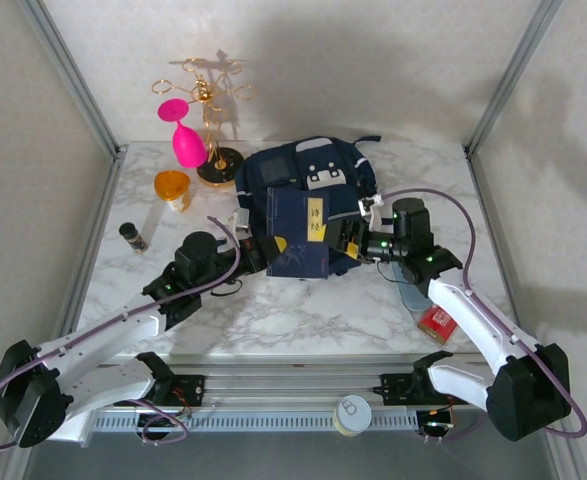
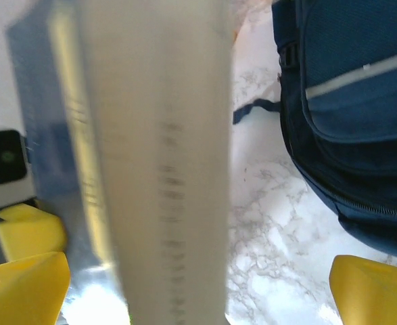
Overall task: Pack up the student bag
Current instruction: Pass the book.
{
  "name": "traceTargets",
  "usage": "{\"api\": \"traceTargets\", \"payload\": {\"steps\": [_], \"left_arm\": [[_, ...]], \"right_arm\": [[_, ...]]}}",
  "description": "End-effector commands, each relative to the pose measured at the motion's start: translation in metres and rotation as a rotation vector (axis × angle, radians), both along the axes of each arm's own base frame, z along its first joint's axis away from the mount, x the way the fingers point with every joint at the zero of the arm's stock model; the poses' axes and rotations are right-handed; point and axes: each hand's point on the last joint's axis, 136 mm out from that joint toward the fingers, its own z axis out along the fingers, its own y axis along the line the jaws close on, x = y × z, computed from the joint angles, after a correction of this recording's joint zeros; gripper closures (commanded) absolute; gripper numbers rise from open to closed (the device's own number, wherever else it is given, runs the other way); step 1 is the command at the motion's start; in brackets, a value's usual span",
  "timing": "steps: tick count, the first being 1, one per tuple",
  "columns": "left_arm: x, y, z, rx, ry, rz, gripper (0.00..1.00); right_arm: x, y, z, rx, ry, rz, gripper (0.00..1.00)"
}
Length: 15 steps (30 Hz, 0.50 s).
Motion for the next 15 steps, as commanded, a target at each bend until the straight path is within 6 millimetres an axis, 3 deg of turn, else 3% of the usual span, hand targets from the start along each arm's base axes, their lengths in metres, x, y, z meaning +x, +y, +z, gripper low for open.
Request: {"api": "traceTargets", "payload": {"steps": [1,4,9,15], "left_arm": [[-0.001,-0.008,0.060,-0.156,-0.115,-0.044,1.00],[0.001,-0.010,0.064,-0.182,-0.122,-0.042,1.00],[0.006,-0.013,0.062,-0.203,-0.110,-0.035,1.00],[0.014,-0.011,0.043,-0.132,-0.078,0.005,1.00]], "right_arm": [[-0.014,0.010,0.007,0.099,0.008,0.095,0.01],[-0.022,0.016,0.028,0.212,-0.019,0.150,0.01],[-0.031,0.021,0.043,0.330,0.002,0.207,0.03],[-0.035,0.020,0.049,0.362,0.005,0.218,0.18]]}}
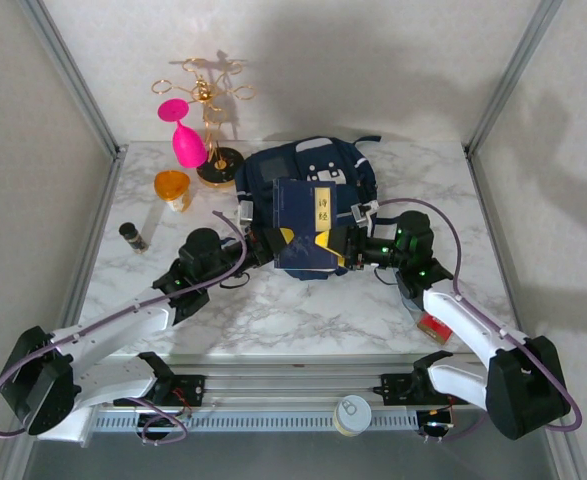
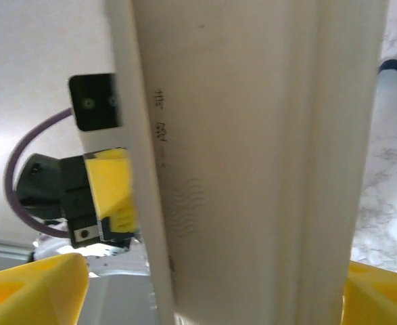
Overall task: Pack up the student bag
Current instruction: Pass the book, then open the student bag at the center of the table.
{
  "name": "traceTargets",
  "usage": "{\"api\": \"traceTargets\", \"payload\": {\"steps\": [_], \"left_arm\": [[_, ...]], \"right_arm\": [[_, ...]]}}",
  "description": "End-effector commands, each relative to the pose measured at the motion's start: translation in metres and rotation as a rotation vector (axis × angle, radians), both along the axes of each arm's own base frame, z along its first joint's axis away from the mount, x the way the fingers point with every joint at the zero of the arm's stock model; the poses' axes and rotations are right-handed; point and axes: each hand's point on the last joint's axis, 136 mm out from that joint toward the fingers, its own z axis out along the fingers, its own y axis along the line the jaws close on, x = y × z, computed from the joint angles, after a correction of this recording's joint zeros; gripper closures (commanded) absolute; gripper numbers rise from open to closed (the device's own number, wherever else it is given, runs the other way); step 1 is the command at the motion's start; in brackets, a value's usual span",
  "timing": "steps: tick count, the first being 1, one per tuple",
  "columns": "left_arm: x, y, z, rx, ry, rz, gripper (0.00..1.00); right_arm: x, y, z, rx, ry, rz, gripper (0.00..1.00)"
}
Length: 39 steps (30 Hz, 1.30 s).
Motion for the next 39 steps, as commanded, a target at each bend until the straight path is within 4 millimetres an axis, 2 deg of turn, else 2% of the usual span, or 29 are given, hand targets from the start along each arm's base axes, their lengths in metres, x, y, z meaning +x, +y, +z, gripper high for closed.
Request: {"api": "traceTargets", "payload": {"steps": [1,4,8,15,17,19,20,22,24,26,29,31,36,39], "left_arm": [[0.007,0.004,0.024,-0.009,-0.060,0.040,1.00],[0.010,0.006,0.014,0.045,-0.045,0.059,1.00],[0.008,0.002,0.015,0.034,-0.045,0.037,1.00],[0.005,-0.005,0.010,0.055,-0.041,0.001,1.00],[0.006,-0.007,0.007,0.072,-0.039,-0.004,0.98],[0.006,-0.009,0.003,0.088,-0.034,-0.013,0.89],[0.006,-0.010,0.003,0.098,-0.038,-0.014,0.82],[0.008,-0.007,0.000,0.168,-0.057,-0.006,0.60],[0.013,-0.002,-0.010,0.299,-0.072,0.020,0.53],[0.018,0.005,-0.022,0.418,-0.072,0.041,0.49],[0.016,0.003,-0.033,0.513,-0.104,0.006,0.46],[0.011,-0.007,-0.045,0.569,-0.136,-0.051,0.44],[0.013,-0.035,-0.091,0.785,-0.165,-0.224,0.34],[0.028,-0.049,-0.112,0.902,-0.181,-0.250,0.32]], "right_arm": [[-0.010,0.001,0.020,0.057,-0.042,0.047,0.20],[-0.008,0.000,0.019,0.028,-0.052,0.025,0.30],[-0.002,-0.001,0.014,-0.016,-0.055,-0.004,0.44],[0.006,-0.002,-0.002,-0.078,-0.032,-0.021,0.78],[0.009,-0.004,-0.002,-0.098,-0.041,-0.034,0.90],[0.013,-0.008,-0.001,-0.114,-0.046,-0.055,0.99],[0.015,-0.010,0.000,-0.121,-0.044,-0.070,1.00],[0.022,-0.019,0.002,-0.143,-0.051,-0.103,1.00],[0.028,-0.030,0.002,-0.178,-0.053,-0.145,1.00],[0.036,-0.045,0.002,-0.207,-0.047,-0.206,1.00],[0.051,-0.078,-0.005,-0.278,-0.012,-0.346,1.00],[0.057,-0.097,-0.009,-0.308,-0.004,-0.411,1.00],[0.071,-0.146,-0.029,-0.383,0.074,-0.589,1.00],[0.075,-0.171,-0.039,-0.408,0.101,-0.686,1.00]]}}
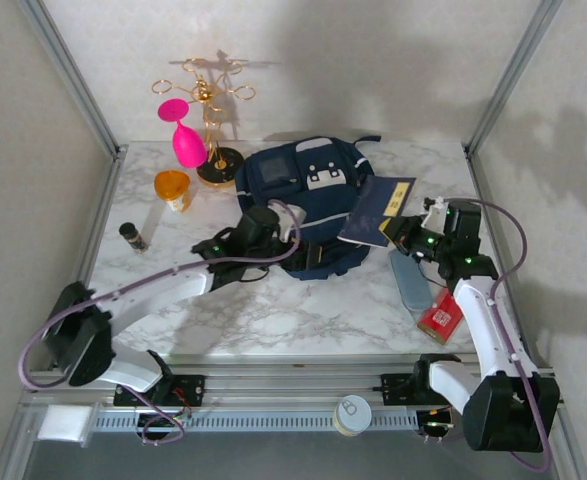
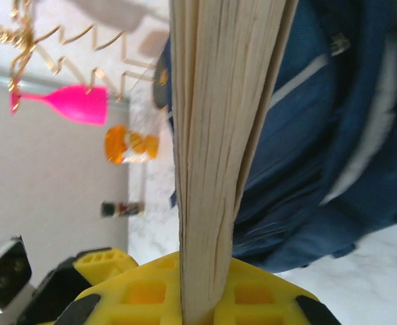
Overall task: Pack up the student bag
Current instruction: Open the student bag at the center of the table.
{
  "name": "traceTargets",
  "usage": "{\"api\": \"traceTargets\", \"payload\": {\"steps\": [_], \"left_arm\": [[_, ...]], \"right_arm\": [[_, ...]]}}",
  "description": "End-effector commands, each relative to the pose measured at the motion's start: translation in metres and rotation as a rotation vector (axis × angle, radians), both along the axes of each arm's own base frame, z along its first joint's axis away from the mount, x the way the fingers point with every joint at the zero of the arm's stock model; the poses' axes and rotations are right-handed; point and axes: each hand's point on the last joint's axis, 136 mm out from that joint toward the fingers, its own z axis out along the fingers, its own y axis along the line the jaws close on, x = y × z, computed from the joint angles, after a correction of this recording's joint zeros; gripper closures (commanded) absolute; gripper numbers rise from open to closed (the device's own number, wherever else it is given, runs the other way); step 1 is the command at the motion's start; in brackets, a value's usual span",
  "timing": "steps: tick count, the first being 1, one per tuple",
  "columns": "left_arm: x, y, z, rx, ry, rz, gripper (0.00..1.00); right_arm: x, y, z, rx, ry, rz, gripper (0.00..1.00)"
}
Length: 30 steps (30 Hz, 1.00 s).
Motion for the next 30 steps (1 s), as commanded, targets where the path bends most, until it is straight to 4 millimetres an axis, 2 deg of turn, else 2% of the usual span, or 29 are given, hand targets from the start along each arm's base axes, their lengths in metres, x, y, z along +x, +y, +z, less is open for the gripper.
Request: {"api": "traceTargets", "payload": {"steps": [1,6,11,16,21,26,30], "left_arm": [[0.010,-0.008,-0.024,0.188,-0.056,-0.090,0.32],[0.042,-0.026,-0.059,0.341,-0.079,-0.114,0.28],[0.056,-0.045,-0.088,0.442,-0.089,-0.165,0.28],[0.064,-0.058,-0.108,0.514,-0.099,-0.206,0.30],[0.079,-0.061,-0.100,0.520,-0.132,-0.173,0.45],[0.085,-0.066,-0.085,0.493,-0.164,-0.168,0.70],[0.086,-0.065,-0.077,0.482,-0.167,-0.175,0.85]], "right_arm": [[0.001,-0.025,-0.002,-0.050,-0.023,-0.092,1.00],[0.003,-0.050,-0.020,-0.010,0.017,-0.175,1.00],[0.002,-0.063,-0.032,0.001,0.050,-0.214,1.00],[0.003,-0.064,-0.040,0.014,0.064,-0.216,1.00],[0.002,-0.061,-0.041,0.023,0.055,-0.204,1.00],[-0.001,-0.061,-0.041,0.007,0.056,-0.190,1.00],[-0.003,-0.061,-0.038,-0.024,0.047,-0.176,1.00]]}}
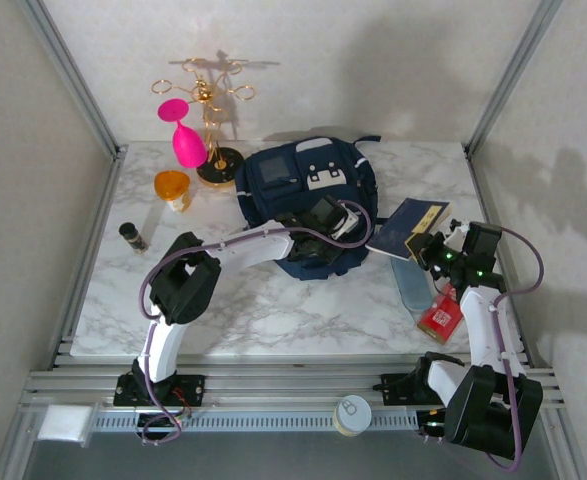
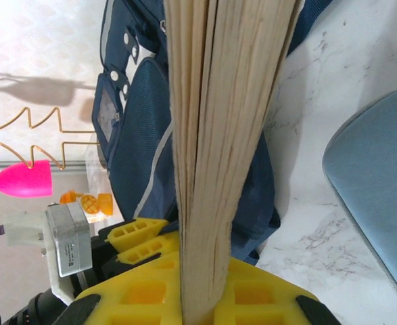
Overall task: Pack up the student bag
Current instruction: Open the student bag at the center of the table, then place the book in the student bag.
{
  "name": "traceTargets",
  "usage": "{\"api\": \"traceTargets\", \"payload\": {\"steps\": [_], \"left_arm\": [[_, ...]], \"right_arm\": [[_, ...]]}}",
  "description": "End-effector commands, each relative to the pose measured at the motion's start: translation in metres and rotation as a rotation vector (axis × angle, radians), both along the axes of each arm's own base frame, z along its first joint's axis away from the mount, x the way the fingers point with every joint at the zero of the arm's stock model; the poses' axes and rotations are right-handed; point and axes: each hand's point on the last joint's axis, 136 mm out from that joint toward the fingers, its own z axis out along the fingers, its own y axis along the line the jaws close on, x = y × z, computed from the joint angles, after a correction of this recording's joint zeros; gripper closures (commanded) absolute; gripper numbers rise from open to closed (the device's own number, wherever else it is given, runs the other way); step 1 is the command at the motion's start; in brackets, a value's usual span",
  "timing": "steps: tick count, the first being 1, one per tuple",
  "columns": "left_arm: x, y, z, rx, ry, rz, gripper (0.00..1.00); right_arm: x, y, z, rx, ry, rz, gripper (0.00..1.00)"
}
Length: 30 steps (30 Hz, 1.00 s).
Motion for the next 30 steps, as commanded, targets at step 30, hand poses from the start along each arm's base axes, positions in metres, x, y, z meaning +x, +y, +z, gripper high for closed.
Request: {"api": "traceTargets", "payload": {"steps": [30], "left_arm": [[-0.012,0.055,0.271,-0.478,-0.407,0.331,1.00]], "right_arm": [[0.042,0.199,-0.012,0.098,-0.090,0.576,0.99]]}}
